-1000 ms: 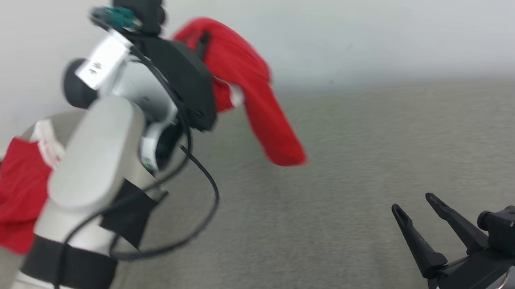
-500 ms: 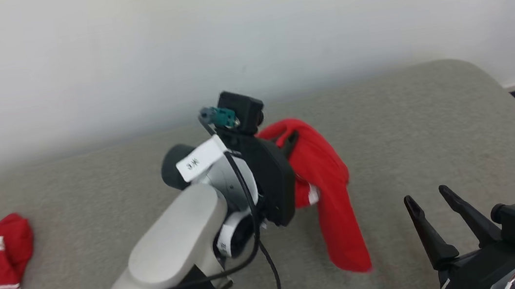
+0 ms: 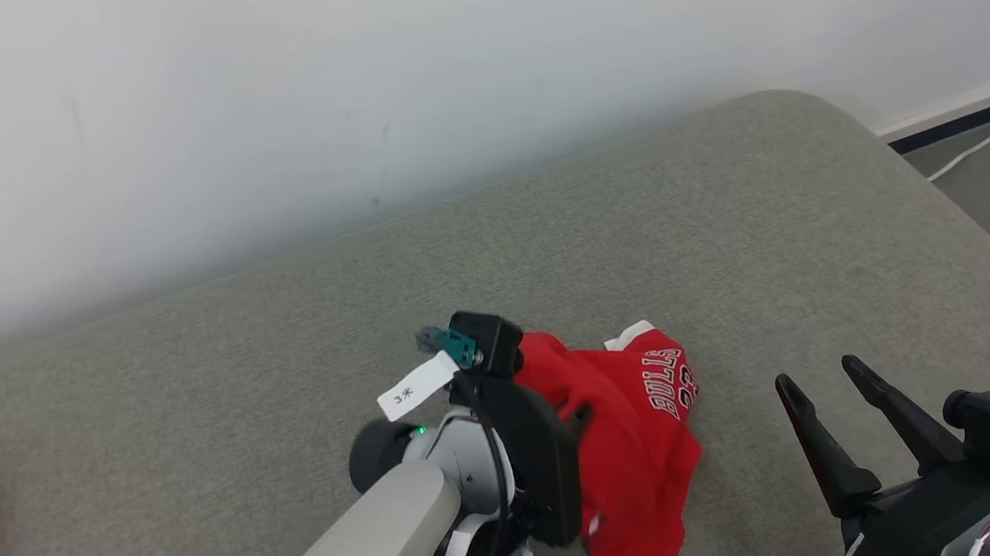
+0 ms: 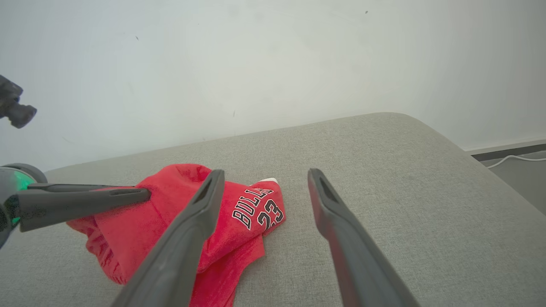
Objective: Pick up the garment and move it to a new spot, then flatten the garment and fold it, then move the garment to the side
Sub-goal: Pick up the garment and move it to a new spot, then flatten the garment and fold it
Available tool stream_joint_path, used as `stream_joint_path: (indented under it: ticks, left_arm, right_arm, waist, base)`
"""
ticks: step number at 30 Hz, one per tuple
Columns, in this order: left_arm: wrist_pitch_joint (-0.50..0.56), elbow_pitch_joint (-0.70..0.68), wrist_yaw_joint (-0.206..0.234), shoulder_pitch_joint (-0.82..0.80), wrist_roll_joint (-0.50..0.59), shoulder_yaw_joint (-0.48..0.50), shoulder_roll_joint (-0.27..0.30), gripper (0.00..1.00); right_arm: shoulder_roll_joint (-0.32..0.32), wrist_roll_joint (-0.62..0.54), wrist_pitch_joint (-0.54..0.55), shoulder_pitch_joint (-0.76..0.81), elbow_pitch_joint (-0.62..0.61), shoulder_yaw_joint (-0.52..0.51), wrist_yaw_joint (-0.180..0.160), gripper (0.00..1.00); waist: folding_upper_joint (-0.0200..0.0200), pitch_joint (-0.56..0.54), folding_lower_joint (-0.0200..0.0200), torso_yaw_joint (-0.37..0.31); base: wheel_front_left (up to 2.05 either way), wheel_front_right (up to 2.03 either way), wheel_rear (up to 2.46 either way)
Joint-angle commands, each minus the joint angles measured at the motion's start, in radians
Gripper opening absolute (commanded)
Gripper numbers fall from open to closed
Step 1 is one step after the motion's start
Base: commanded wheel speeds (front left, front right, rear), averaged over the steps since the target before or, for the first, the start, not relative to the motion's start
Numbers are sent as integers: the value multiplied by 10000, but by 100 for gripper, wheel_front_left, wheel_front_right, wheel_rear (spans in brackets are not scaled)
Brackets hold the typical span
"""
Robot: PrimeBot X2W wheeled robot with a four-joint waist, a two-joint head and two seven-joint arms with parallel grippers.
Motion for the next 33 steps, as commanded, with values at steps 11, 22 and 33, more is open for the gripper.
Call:
stream_joint_path:
  ticks: [11, 22, 33]
  left_arm:
    - [-135, -382, 147, 117, -1241, 392, 183, 100]
    - [45, -34, 788, 290, -776, 183, 923, 100]
    - [-148, 1056, 722, 367, -746, -51, 603, 100]
  right_arm:
    - [-37, 191, -77, -51, 95, -99, -3, 100]
    - [-38, 198, -26, 15, 74, 21, -3, 100]
    - [-38, 63, 114, -149, 41, 160, -3, 100]
  waist:
    - [0, -124, -1, 1068]
    - [0, -174, -1, 1372]
    - [0, 93, -1, 524]
  base:
    - [0, 0, 0]
    - [0, 0, 0]
    - [0, 0, 0]
